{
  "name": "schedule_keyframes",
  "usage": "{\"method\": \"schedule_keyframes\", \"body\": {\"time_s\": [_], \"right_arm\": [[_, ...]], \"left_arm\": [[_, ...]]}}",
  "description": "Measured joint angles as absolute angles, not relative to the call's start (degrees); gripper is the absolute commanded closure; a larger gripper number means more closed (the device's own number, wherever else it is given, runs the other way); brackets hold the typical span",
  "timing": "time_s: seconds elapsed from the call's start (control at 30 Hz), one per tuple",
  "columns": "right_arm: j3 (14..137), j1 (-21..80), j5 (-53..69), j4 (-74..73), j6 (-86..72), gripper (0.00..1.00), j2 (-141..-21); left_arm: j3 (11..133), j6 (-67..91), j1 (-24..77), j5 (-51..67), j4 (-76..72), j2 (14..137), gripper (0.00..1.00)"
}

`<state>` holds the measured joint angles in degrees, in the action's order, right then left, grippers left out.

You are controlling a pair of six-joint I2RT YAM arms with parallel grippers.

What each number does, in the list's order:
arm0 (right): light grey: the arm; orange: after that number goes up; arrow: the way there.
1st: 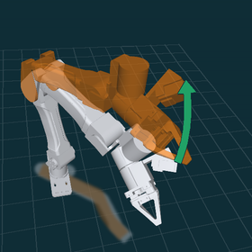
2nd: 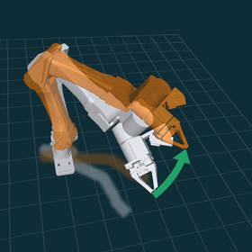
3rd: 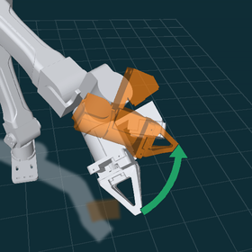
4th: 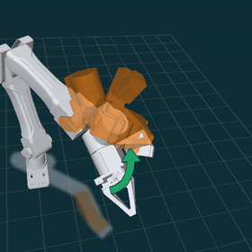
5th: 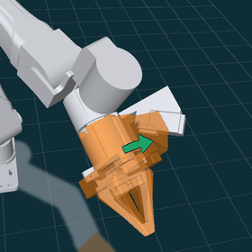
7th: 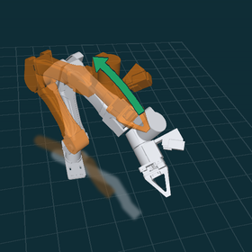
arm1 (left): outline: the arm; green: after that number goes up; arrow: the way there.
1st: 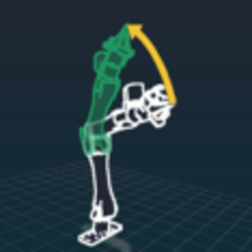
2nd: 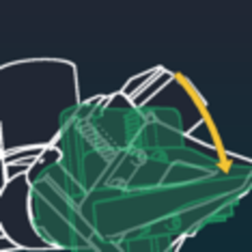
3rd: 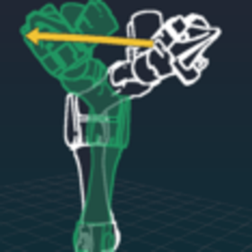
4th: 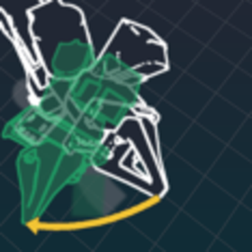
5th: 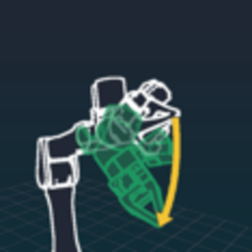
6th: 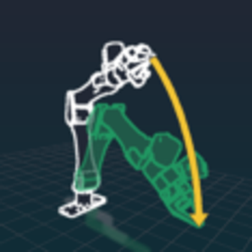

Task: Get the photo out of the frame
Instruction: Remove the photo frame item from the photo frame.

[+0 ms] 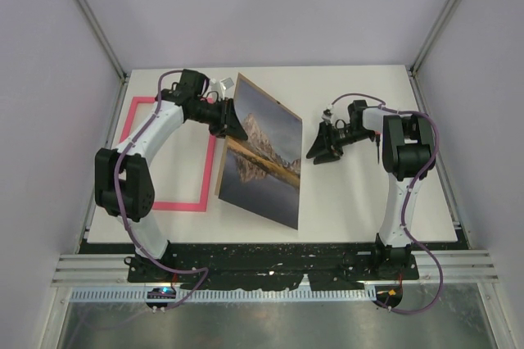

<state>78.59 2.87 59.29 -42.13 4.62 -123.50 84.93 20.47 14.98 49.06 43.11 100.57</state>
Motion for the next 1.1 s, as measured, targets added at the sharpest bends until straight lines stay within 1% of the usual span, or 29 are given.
{"method": "schedule_keyframes", "body": {"time_s": [0.17, 0.27, 0.37, 0.67, 1.1], "right_arm": [[78.59, 4.34, 59.46, -42.06, 4.67, 0.41, -123.59], [78.61, 5.98, 60.1, -42.15, 4.64, 0.41, -123.9], [78.61, 6.87, 60.4, -42.15, 4.67, 0.41, -124.05], [78.63, 7.18, 60.64, -42.28, 4.75, 0.41, -124.16], [79.29, 9.63, 61.73, -42.3, 6.5, 0.41, -124.66]], "left_arm": [[84.95, 20.51, 14.98, 49.08, 42.92, 100.57, 0.7], [84.93, 20.49, 14.98, 49.1, 42.76, 100.57, 0.69], [84.95, 20.53, 14.98, 49.15, 42.63, 100.55, 0.64], [84.95, 20.53, 14.98, 49.19, 42.5, 100.55, 0.62], [84.93, 20.51, 14.96, 49.25, 42.22, 100.16, 0.62]]}}
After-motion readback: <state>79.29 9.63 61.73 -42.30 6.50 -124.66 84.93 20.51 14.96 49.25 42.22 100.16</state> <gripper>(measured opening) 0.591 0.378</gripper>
